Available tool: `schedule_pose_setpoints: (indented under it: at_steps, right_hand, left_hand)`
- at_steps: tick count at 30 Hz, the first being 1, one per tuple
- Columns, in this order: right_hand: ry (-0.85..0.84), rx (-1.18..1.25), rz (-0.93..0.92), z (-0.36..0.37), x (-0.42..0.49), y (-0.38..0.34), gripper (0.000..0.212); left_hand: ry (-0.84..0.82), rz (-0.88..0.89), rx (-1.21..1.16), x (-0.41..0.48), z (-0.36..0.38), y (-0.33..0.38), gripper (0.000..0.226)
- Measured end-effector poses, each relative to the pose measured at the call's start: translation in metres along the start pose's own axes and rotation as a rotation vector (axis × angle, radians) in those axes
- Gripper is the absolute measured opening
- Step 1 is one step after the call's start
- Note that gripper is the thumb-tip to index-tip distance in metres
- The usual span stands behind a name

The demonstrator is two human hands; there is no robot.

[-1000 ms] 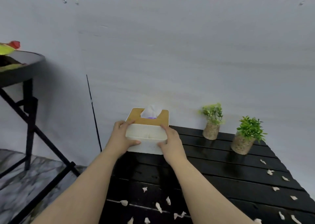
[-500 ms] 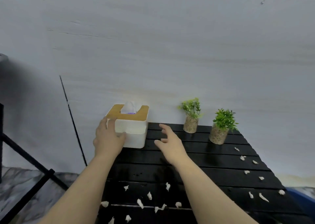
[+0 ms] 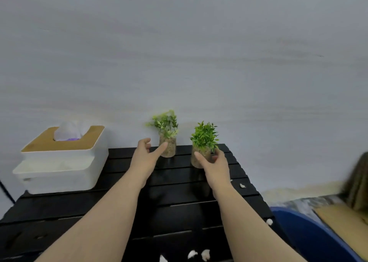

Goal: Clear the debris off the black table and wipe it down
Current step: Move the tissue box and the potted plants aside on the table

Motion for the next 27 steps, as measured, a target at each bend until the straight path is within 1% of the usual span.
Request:
schedule_pose_setpoints:
  at_steps: [2,3,4,6,7,8,10,13,14,19,24,27]
  right_hand:
    - [-0.037,0.029,-0.022,0.004,0.015,0.000,0.088]
    - [-0.057,0.043,-0.032,0.007,0.021,0.000,0.089]
    - [-0.078,0.058,-0.044,0.009,0.026,0.000,0.086]
    - [-0.135,0.106,-0.073,0.012,0.034,0.002,0.070]
    - [-0.158,0.126,-0.085,0.012,0.036,0.004,0.063]
    - [-0.174,0.134,-0.088,0.012,0.038,0.005,0.061]
    - [-0.173,0.109,-0.065,0.011,0.042,0.009,0.066]
    - [-0.165,0.091,-0.058,0.010,0.044,0.010,0.068]
    - [-0.166,0.099,-0.067,0.010,0.043,0.008,0.067]
    - [-0.224,0.152,-0.098,0.025,0.033,0.003,0.059]
    - [-0.389,0.174,-0.087,0.080,0.016,-0.004,0.054]
    - [-0.444,0.186,-0.066,0.114,0.002,-0.004,0.048]
  left_hand:
    - [-0.014,-0.034,-0.053,0.019,0.011,0.003,0.089]
    - [-0.017,-0.037,-0.065,0.027,0.015,0.004,0.094]
    - [-0.021,-0.031,-0.074,0.035,0.020,0.004,0.097]
    - [-0.057,-0.003,-0.108,0.046,0.028,0.004,0.098]
    - [-0.078,0.020,-0.125,0.050,0.031,0.005,0.097]
    - [-0.086,0.044,-0.128,0.052,0.034,0.006,0.093]
    - [-0.058,0.077,-0.095,0.056,0.040,0.007,0.083]
    - [0.012,0.128,0.000,0.057,0.046,0.008,0.055]
    - [0.032,0.143,0.022,0.055,0.046,0.008,0.050]
    - [0.158,0.151,-0.034,0.044,0.018,-0.007,0.044]
    - [0.207,0.146,-0.044,0.035,-0.041,-0.025,0.043]
    - [0.227,0.137,-0.071,0.029,-0.067,-0.033,0.045]
Point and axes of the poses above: each hand's wrist, its own x-axis towards the middle knuckle, its own z-axis out of the palm, y = z × x, the point moved 1 cm from there along x, towards the middle knuckle, and after that the axes turned 12 degrees about x, right-handed, at the moved point
